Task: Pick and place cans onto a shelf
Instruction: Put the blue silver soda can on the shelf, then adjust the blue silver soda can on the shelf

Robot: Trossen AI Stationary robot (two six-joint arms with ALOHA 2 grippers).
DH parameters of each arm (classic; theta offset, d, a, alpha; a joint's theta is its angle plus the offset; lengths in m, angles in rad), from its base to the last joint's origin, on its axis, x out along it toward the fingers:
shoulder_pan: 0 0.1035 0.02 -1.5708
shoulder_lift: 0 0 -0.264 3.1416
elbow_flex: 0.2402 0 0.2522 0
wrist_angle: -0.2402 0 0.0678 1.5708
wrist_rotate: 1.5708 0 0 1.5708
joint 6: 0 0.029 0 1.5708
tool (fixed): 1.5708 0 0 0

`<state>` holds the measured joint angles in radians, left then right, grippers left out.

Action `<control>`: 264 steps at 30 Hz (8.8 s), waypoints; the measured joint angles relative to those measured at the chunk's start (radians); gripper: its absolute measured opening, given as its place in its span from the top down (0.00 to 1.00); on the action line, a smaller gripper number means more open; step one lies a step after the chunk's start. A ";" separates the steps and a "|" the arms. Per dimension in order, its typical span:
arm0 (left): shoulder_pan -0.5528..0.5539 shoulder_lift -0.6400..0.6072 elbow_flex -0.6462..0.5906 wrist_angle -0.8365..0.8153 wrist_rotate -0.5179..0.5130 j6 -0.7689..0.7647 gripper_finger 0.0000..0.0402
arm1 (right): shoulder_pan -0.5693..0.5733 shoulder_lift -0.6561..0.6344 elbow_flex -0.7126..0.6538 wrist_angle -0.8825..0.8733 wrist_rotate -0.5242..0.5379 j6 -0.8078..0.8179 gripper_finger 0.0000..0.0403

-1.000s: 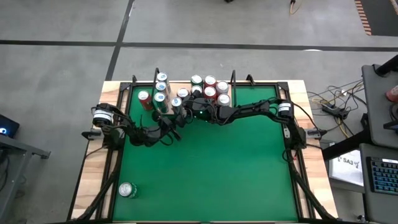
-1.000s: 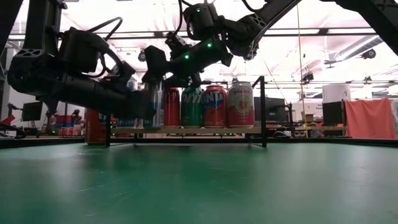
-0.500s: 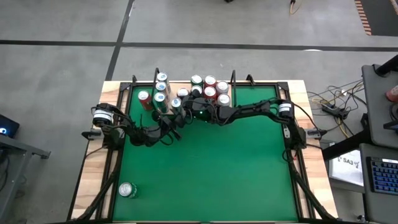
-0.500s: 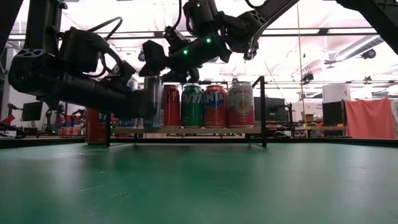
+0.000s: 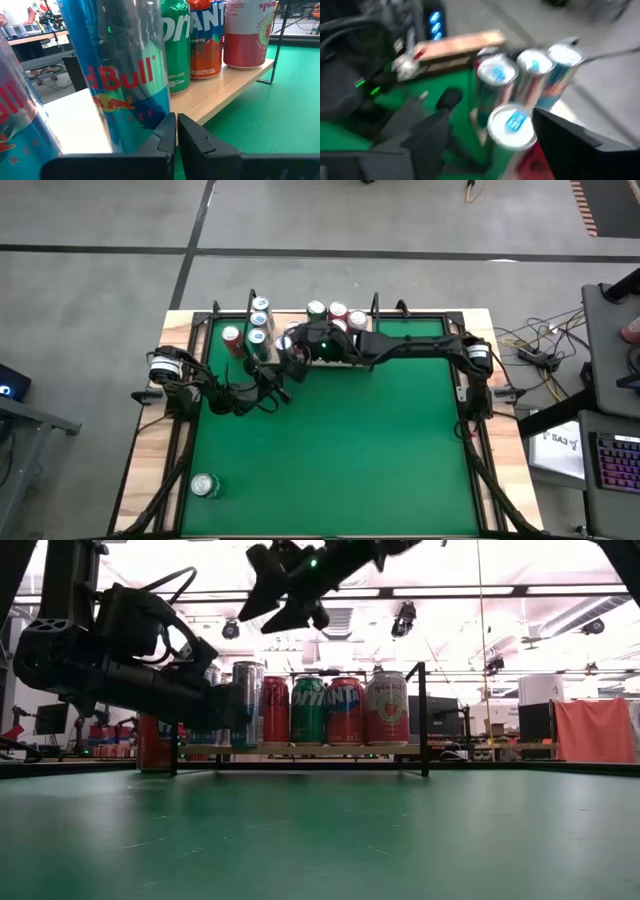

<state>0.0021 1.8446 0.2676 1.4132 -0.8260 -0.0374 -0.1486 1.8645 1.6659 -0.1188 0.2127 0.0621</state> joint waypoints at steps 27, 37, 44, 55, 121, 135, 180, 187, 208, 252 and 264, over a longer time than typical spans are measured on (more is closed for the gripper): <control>0.000 0.000 0.000 0.001 -0.003 -0.004 1.00 | -0.077 0.136 0.234 -0.444 -0.111 -0.100 0.98; -0.002 0.000 -0.001 0.001 -0.002 -0.002 1.00 | -0.079 0.149 0.233 -0.398 -0.109 -0.120 0.98; -0.010 0.000 -0.002 0.001 -0.002 -0.005 1.00 | -0.081 0.149 0.233 -0.352 -0.109 -0.143 0.98; -0.086 -0.030 -0.003 0.000 -0.002 0.011 1.00 | -0.089 0.151 0.233 -0.309 -0.108 -0.191 0.98; 0.344 -0.738 0.537 -1.728 0.512 0.529 1.00 | -0.088 0.005 -0.069 0.069 -0.195 -0.237 0.98; 0.344 -0.735 0.537 -1.752 0.512 0.461 1.00 | -0.088 0.088 -0.075 0.085 -0.194 -0.224 0.98; 0.286 -1.105 0.536 -1.710 0.515 0.278 1.00 | -0.081 0.158 -0.051 0.207 -0.262 -0.212 0.98; 0.286 -1.144 0.535 -1.703 0.548 0.260 1.00 | -0.090 0.175 -0.033 0.212 -0.261 -0.223 0.98; 0.287 -1.138 0.520 -1.709 0.549 0.254 1.00 | -0.094 0.122 0.019 0.091 -0.265 -0.178 0.98; 0.794 -0.306 1.149 -2.189 0.660 0.417 1.00 | -0.108 -0.133 0.534 -1.003 -0.237 -0.175 0.98; 0.801 -0.281 1.130 -2.204 0.660 0.425 1.00 | -0.108 -0.133 0.533 -1.014 -0.237 -0.177 0.98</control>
<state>0.8032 1.5639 1.3979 -0.7910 -0.1664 0.3874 -0.2562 1.7313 2.1990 -1.1325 -0.0242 -0.1146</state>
